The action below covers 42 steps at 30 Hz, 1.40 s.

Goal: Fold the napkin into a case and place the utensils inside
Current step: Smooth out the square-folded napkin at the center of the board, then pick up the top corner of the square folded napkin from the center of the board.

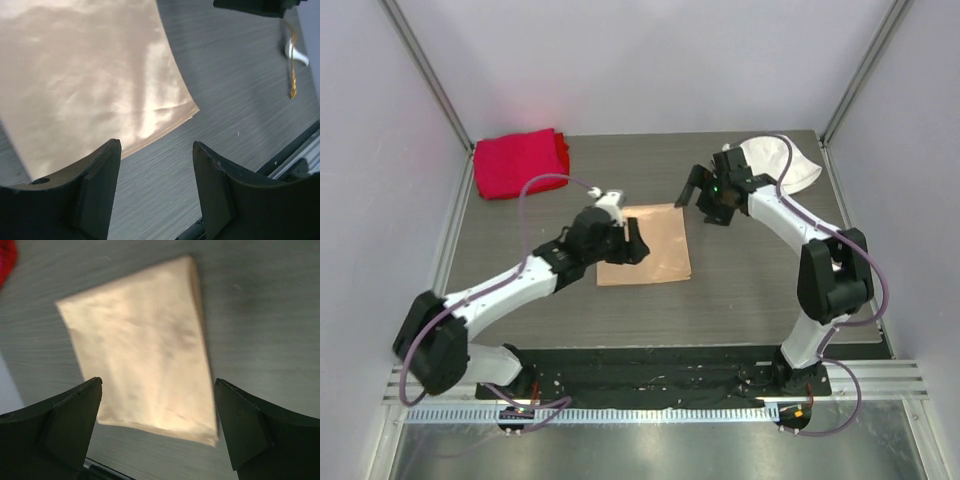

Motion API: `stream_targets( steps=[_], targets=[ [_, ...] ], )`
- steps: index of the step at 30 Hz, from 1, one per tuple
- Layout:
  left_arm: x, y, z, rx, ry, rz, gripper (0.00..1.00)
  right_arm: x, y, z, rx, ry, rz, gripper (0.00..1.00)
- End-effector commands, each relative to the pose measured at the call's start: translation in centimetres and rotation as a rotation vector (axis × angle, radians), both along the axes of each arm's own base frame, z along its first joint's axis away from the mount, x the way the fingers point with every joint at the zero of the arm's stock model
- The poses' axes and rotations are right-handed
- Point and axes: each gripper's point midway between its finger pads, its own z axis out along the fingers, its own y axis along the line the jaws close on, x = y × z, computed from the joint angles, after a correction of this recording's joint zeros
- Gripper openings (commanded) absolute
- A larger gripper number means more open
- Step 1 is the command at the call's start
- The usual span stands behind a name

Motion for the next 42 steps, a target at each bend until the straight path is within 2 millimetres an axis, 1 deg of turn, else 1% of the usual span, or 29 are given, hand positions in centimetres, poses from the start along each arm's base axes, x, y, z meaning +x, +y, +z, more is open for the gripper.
stream_targets(
  steps=[1,2,3,4,5,6,7,8,9,10,11,12,13,14,16,17,19,20,21,25,26,31,34,36,37,38,39,40,42],
  targets=[
    [0.2,-5.7,-0.2,0.224,-0.094,-0.168,0.59,-5.9,-7.5,-4.2,-0.252,0.144,-0.103,1.0],
    [0.2,-6.5,-0.6,0.273,-0.114,-0.196,0.59,-6.2,-9.6,-4.6,-0.291,0.16,-0.156,1.0],
    [0.2,-7.3,-0.8,0.311,-0.125,-0.207,0.59,-7.1,-10.7,-5.0,-0.32,0.188,-0.172,1.0],
    [0.3,-9.0,-2.1,0.35,-0.115,-0.235,0.58,-8.2,-11.8,-5.4,-0.349,0.202,-0.181,0.99],
    [0.4,-9.8,-2.5,0.376,-0.12,-0.259,0.54,-8.9,-13.0,-5.4,-0.378,0.214,-0.204,0.99],
    [0.1,-10.2,-3.6,0.413,-0.097,-0.281,0.53,-9.8,-14.3,-6.0,-0.426,0.221,-0.228,0.99],
    [0.6,-11.4,-4.2,0.428,-0.094,-0.295,0.53,-10.3,-14.9,-6.0,-0.442,0.218,-0.241,0.99],
    [0.3,-12.3,-4.8,0.444,-0.092,-0.316,0.52,-10.6,-15.6,-5.3,-0.441,0.196,-0.263,0.99],
    [0.0,-12.5,-5.5,0.469,-0.071,-0.343,0.52,-11.5,-16.7,-6.0,-0.444,0.222,-0.285,0.99],
    [-0.1,-13.2,-6.8,0.492,-0.055,-0.361,0.52,-11.9,-17.2,-6.0,-0.436,0.223,-0.303,0.99],
    [-0.1,-14.3,-6.3,0.487,-0.07,-0.374,0.52,-12.2,-17.7,-5.8,-0.432,0.213,-0.317,0.98],
    [-0.2,-14.7,-6.6,0.498,-0.068,-0.39,0.53,-13.0,-18.5,-6.4,-0.433,0.231,-0.33,0.98],
    [-0.5,-14.7,-8.3,0.538,-0.032,-0.404,0.54,-13.3,-18.4,-6.6,-0.418,0.237,-0.326,0.98],
    [-0.2,-15.6,-7.8,0.531,-0.039,-0.409,0.56,-13.4,-18.6,-6.6,-0.406,0.231,-0.329,0.98],
    [-0.4,-15.6,-8.7,0.571,-0.013,-0.423,0.56,-14.1,-18.6,-7.3,-0.388,0.25,-0.32,0.97],
    [-0.4,-16.2,-9.1,0.581,-0.011,-0.43,0.54,-14.1,-18.6,-7.3,-0.381,0.242,-0.32,0.97],
    [-0.1,-16.2,-9.4,0.606,-0.014,-0.42,0.52,-14.5,-18.2,-7.9,-0.362,0.251,-0.302,0.96],
    [-0.1,-16.2,-9.9,0.625,-0.011,-0.417,0.5,-14.6,-18.1,-8.0,-0.357,0.254,-0.299,0.96],
    [0.1,-16.4,-9.6,0.628,-0.019,-0.412,0.49,-14.7,-18.0,-8.2,-0.353,0.259,-0.295,0.96],
    [0.1,-16.1,-10.6,0.669,-0.005,-0.41,0.44,-14.7,-17.8,-8.2,-0.344,0.252,-0.281,0.95],
    [0.0,-16.2,-10.6,0.674,-0.006,-0.415,0.41,-14.6,-17.7,-8.1,-0.341,0.247,-0.28,0.95],
    [-0.2,-16.6,-11.2,0.692,0.006,-0.425,0.38,-14.6,-17.4,-8.3,-0.328,0.249,-0.271,0.95],
    [-0.3,-16.4,-11.7,0.719,0.005,-0.428,0.36,-14.6,-17.4,-8.4,-0.326,0.25,-0.271,0.95],
    [-0.3,-16.5,-11.4,0.725,-0.008,-0.424,0.31,-14.7,-17.4,-8.5,-0.324,0.25,-0.269,0.95],
    [-0.2,-16.5,-11.1,0.723,-0.016,-0.419,0.29,-14.7,-17.3,-8.6,-0.319,0.252,-0.265,0.95],
    [-0.2,-16.6,-10.7,0.721,-0.024,-0.415,0.24,-14.7,-17.2,-8.6,-0.316,0.25,-0.259,0.95],
    [0.0,-16.6,-10.2,0.716,-0.033,-0.408,0.22,-14.9,-17.1,-8.8,-0.315,0.253,-0.252,0.95],
    [0.2,-16.3,-9.8,0.726,-0.041,-0.394,0.18,-15.0,-16.3,-8.7,-0.28,0.247,-0.217,0.95],
    [0.7,-16.3,-7.4,0.691,-0.054,-0.384,0.13,-15.5,-15.6,-8.9,-0.251,0.23,-0.163,0.95]
  ],
)
